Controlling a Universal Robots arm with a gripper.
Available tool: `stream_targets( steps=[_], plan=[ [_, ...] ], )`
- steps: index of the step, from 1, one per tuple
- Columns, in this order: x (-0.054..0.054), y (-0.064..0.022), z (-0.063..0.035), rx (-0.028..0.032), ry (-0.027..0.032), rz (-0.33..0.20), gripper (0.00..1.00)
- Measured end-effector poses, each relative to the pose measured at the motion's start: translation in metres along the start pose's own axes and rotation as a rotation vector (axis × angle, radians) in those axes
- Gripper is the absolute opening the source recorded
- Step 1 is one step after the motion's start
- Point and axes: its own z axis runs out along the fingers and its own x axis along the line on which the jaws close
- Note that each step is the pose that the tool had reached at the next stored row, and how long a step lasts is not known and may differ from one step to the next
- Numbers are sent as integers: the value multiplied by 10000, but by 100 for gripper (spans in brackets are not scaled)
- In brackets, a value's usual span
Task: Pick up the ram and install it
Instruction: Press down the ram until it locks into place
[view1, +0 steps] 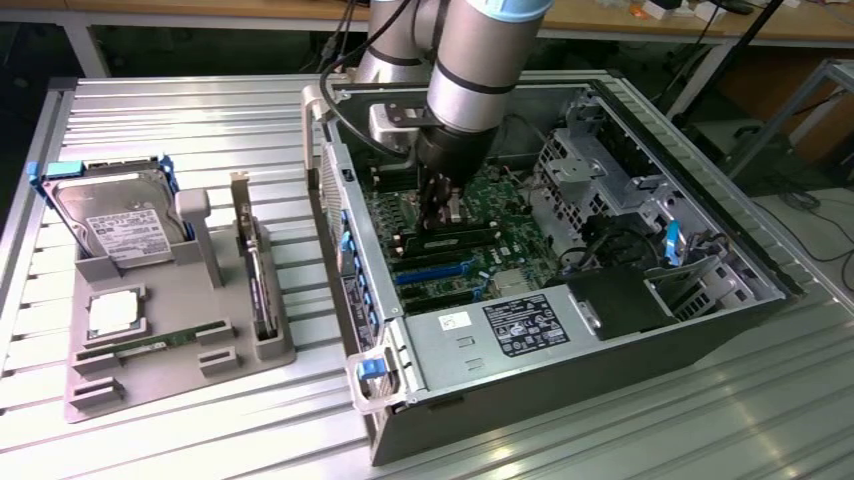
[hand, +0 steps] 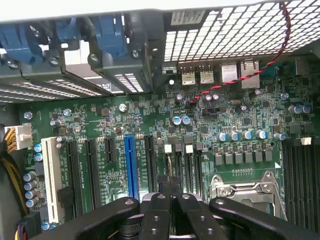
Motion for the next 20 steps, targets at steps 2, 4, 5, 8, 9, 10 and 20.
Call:
stream_targets(
  steps=[2, 4, 5, 8, 9, 10, 20],
  plan=[
    [-7, 0, 7, 0, 0, 0, 11],
    [-18, 3, 13, 1, -3, -1, 11],
    [-19, 3, 14, 1, -2, -2, 11],
    [-21, 3, 53, 42, -4, 1, 11],
    [-21, 2, 66, 58, -6, 0, 11],
    [-21, 2, 77, 68, -5, -1, 11],
    [-21, -1, 158, 87, -7, 0, 11]
  ],
)
